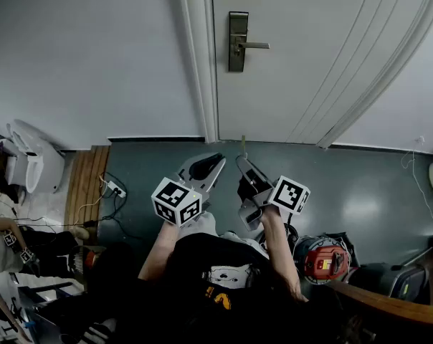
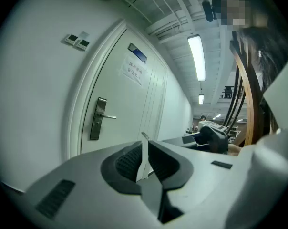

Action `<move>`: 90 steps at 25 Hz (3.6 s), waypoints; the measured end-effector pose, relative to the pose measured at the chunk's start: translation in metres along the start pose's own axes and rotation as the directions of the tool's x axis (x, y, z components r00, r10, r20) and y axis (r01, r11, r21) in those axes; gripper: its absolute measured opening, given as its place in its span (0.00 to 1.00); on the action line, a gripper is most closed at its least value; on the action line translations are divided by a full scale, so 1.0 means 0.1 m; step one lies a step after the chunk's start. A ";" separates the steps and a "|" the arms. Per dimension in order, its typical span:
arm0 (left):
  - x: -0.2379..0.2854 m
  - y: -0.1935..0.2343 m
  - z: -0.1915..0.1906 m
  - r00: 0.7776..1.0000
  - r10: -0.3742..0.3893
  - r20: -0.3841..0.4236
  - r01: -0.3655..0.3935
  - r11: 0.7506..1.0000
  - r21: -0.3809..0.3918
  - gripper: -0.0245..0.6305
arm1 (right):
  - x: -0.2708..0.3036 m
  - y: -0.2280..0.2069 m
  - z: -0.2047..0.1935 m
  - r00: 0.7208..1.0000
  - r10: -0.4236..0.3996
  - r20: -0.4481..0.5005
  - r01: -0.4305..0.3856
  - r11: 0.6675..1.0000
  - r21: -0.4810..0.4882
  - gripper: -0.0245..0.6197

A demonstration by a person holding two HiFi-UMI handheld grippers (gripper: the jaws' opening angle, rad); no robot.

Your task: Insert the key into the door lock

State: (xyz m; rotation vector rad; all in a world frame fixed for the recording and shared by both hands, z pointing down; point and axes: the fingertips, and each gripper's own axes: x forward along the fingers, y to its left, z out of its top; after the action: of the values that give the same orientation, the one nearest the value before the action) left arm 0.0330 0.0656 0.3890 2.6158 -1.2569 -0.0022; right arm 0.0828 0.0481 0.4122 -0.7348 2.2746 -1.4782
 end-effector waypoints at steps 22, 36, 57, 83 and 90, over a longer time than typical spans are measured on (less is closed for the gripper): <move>0.34 0.03 0.03 1.000 0.014 -0.023 -0.013 0.999 0.034 0.11 | 0.05 -0.19 0.22 0.999 0.042 -0.012 -0.041 0.998 0.049 0.07; 0.71 0.43 0.06 0.998 -0.004 -0.057 0.006 0.999 0.043 0.11 | 0.48 -0.46 0.57 0.999 0.045 0.010 -0.046 0.994 0.097 0.07; 1.51 2.07 0.42 0.981 -0.173 -0.085 0.174 0.985 0.005 0.11 | 1.93 -0.95 1.25 0.988 -0.109 0.105 0.096 0.988 0.124 0.07; 2.02 2.68 0.59 0.944 -0.314 -0.098 0.319 0.947 0.038 0.11 | 2.67 -1.33 2.04 0.966 -0.147 0.212 0.111 0.979 0.171 0.07; 2.13 2.61 0.55 0.957 -0.275 -0.092 0.280 0.958 0.054 0.11 | 2.71 -1.50 2.21 0.975 -0.087 0.204 0.032 0.966 0.258 0.07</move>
State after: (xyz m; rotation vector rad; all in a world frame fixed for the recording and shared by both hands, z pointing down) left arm -0.0393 -0.2667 0.4131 2.7952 -0.8674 0.1007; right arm 0.0161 -0.3229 0.4605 -0.8451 1.8779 -1.5942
